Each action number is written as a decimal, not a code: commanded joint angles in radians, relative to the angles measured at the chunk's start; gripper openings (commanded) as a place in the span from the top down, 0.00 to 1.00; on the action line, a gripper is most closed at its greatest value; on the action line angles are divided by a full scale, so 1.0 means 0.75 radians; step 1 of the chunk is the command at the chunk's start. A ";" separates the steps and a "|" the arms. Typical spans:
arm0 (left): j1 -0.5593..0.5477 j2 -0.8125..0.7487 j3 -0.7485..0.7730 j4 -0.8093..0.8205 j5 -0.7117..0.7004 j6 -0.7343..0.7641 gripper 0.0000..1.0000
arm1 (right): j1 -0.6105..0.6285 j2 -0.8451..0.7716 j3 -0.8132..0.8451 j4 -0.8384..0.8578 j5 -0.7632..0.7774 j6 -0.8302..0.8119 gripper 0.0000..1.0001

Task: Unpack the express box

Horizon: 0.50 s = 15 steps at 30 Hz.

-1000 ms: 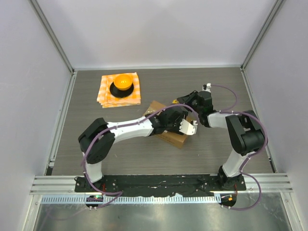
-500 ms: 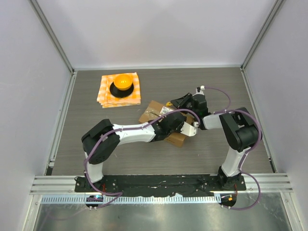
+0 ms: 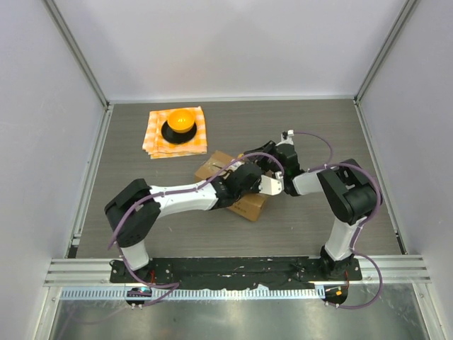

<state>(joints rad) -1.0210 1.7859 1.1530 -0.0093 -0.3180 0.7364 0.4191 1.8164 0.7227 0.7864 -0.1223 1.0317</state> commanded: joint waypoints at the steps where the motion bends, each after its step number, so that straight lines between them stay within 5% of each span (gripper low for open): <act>1: 0.112 -0.141 -0.120 0.015 -0.134 -0.186 1.00 | 0.024 -0.141 -0.074 -0.081 -0.076 -0.028 0.99; 6: 0.132 -0.290 -0.326 0.002 -0.192 -0.178 1.00 | -0.194 -0.486 -0.153 -0.277 -0.021 -0.113 0.99; 11: 0.177 -0.350 -0.388 0.004 -0.210 -0.215 1.00 | -0.225 -0.751 -0.164 -0.506 0.024 -0.236 0.99; 15: 0.177 -0.369 -0.386 -0.010 -0.228 -0.248 1.00 | -0.223 -0.828 -0.290 -0.452 -0.047 -0.134 0.99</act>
<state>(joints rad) -0.8871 1.5433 0.8715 -0.0124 -0.4889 0.6498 0.2420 1.2312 0.5869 0.4740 -0.1150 0.9180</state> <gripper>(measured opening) 0.115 0.225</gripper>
